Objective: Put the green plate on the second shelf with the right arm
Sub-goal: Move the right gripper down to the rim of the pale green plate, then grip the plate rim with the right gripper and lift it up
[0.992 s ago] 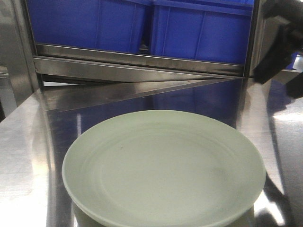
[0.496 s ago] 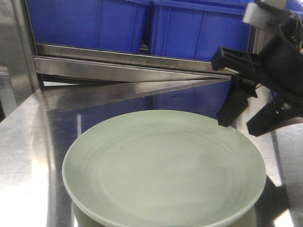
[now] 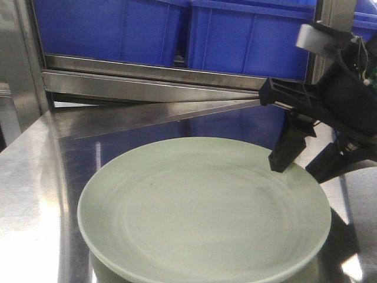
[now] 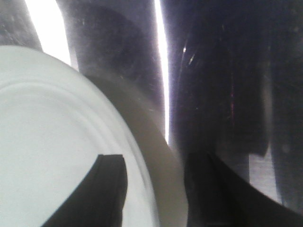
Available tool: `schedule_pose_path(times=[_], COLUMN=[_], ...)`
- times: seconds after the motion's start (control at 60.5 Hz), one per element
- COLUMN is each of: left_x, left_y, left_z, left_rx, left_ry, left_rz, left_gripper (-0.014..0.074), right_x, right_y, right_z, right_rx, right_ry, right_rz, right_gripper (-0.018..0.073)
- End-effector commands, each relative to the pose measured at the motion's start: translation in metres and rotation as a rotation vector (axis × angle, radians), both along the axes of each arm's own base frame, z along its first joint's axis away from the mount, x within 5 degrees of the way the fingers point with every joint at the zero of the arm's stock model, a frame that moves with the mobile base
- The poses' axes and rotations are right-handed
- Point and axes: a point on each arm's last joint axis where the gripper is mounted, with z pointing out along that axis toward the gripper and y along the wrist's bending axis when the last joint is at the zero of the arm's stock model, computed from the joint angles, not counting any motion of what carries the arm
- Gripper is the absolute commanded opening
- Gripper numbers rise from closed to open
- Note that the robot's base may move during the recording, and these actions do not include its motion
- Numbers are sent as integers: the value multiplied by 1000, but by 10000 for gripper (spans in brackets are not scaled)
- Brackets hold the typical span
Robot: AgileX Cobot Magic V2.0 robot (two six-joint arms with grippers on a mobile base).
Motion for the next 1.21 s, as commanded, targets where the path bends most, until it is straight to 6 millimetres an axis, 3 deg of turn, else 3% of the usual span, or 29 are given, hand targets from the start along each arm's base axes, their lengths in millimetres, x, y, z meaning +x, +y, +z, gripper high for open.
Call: schedule_pose_path(times=[0.0,0.132,0.38,0.579,0.91,1.059,1.191], left_x=[1,1,1,1,1,1,1], left_y=[0,0,0,0,0,0,0], left_z=[-5,-5,-5,-5,-5,-5,-5], left_rx=[1,1,1,1,1,1,1], left_ry=[-61,-61,-61,-61,-61,-61,-61], left_rz=[2,2,2,2,2,2,2], left_gripper=[124,124,124,124,124,124,124], right_x=[6,6,6,6,7,7,5], right_y=[3,3,3,3,3,2,-2], right_z=[17,17,17,17,18,24,42], right_rx=[34,35,34,34,36,46,73], right_ry=[-78,-80,-78,-78,-89,-128,-222], right_rz=[-12,-13,-12,-12,-16,-26,-45], right_gripper=[411,400,267,258,40,48,48])
